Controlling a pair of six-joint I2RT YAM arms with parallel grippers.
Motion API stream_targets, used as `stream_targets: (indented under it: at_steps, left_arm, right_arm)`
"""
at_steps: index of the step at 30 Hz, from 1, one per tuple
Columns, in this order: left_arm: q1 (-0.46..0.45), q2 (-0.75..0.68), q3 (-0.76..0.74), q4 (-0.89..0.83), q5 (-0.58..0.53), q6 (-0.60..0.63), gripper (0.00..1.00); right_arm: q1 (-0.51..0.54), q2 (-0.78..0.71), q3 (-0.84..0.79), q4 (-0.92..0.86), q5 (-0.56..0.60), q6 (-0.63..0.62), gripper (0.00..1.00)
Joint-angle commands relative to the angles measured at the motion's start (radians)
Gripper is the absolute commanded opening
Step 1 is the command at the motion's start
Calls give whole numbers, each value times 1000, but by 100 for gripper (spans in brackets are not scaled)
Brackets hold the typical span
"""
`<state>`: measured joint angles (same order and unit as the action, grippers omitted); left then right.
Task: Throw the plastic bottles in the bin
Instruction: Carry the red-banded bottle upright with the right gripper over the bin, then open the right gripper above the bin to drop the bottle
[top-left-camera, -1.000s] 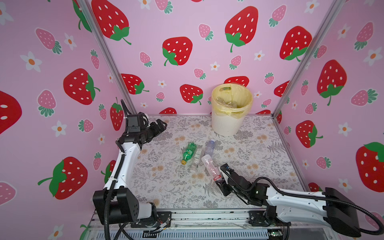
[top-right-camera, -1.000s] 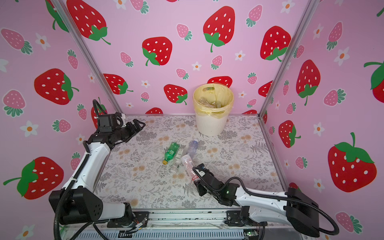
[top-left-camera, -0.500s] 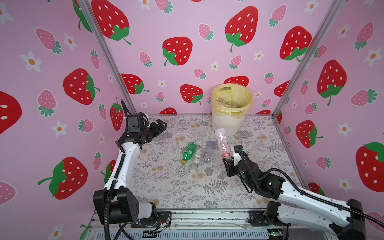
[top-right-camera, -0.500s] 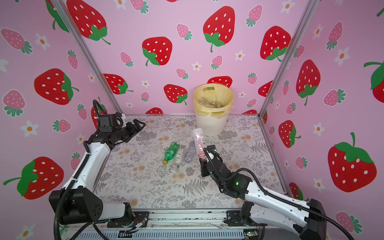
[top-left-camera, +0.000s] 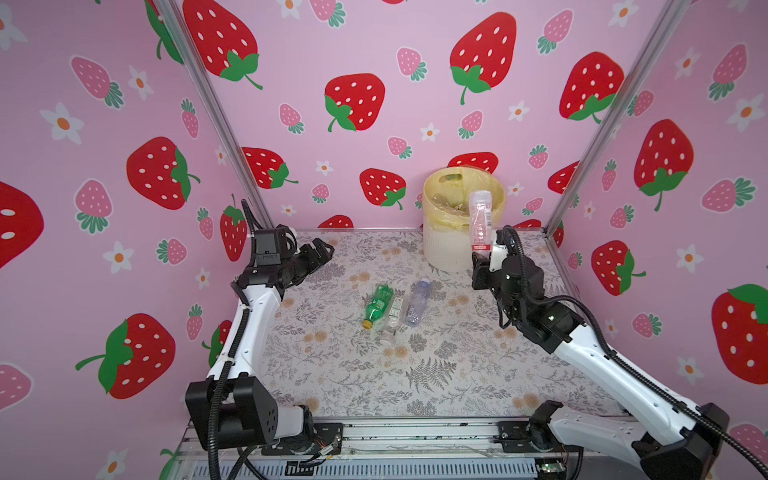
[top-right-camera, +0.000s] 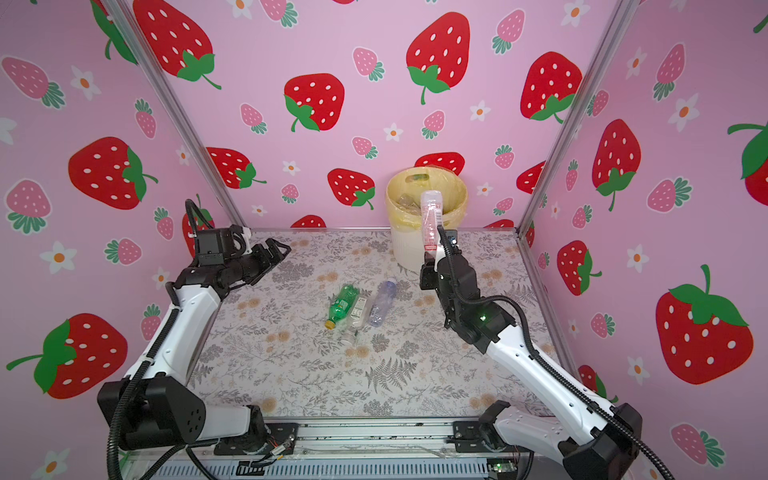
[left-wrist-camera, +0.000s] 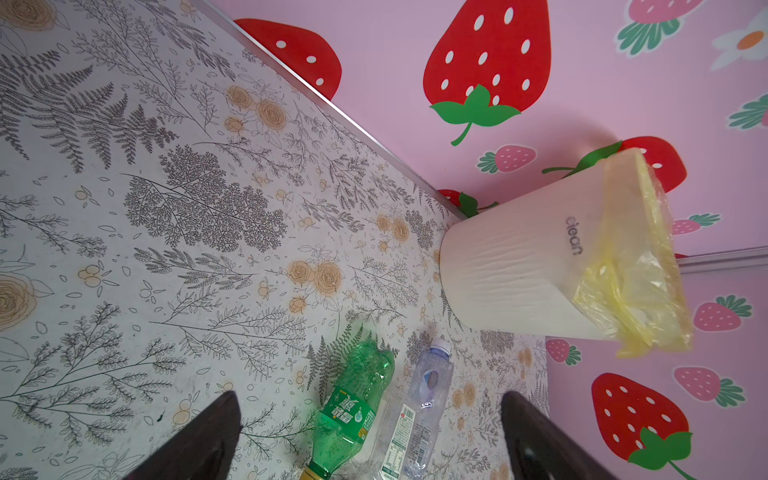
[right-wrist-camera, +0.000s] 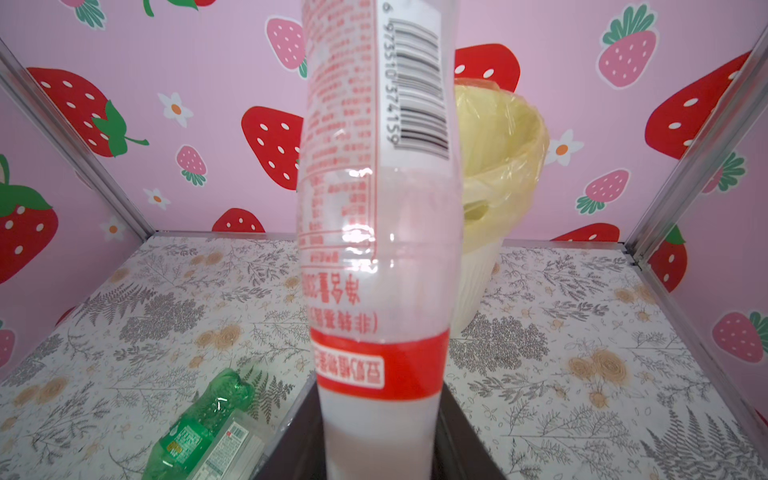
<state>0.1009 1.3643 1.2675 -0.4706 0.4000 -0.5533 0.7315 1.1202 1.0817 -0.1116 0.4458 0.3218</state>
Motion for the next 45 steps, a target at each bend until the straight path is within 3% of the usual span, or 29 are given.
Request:
stream_targets:
  at_steps: [1,8,19,25,29,33,35,37,40,42,45]
  left_arm:
    - [2,-15,-4,5,-10,9,99]
    - [8,-4,-2,6,-4,6,99]
    - [22,2,-5,18,23,-13,99]
    - [28,1,-7,24,34,-23,99]
    - [29,5,-7,26,45,-28,99]
    - [31,9,-7,23,38,-23,99]
    - [31,8,-8,23,35,-22,99]
    - [31,10,-8,21,33,-20,99]
    - [31,10,-7,17,30,-17,99]
    - [31,7,-6,16,28,-16,99]
    - [31,5,-5,17,30,-15,99]
  right_arm:
    - [-48,61,71,44,-64,-61,36]
    - [-138,189,191,67,-107,-93,36]
    - [-138,-3,-9,160,-97,-6,36]
    - [-138,10,-15,156,-100,15,37]
    - [-149,141,149,124,-88,-24,37]
    - [-201,422,562,-95,-93,-31,39]
    - [-236,599,818,-211,-97,-42,46]
    - [-270,769,1092,-380,-111,-38,67]
    - [-295,964,1455,-631,-153,9,84]
    - [-296,957,1441,-645,-166,18,95]
    - [-296,795,1129,-481,-191,23,100]
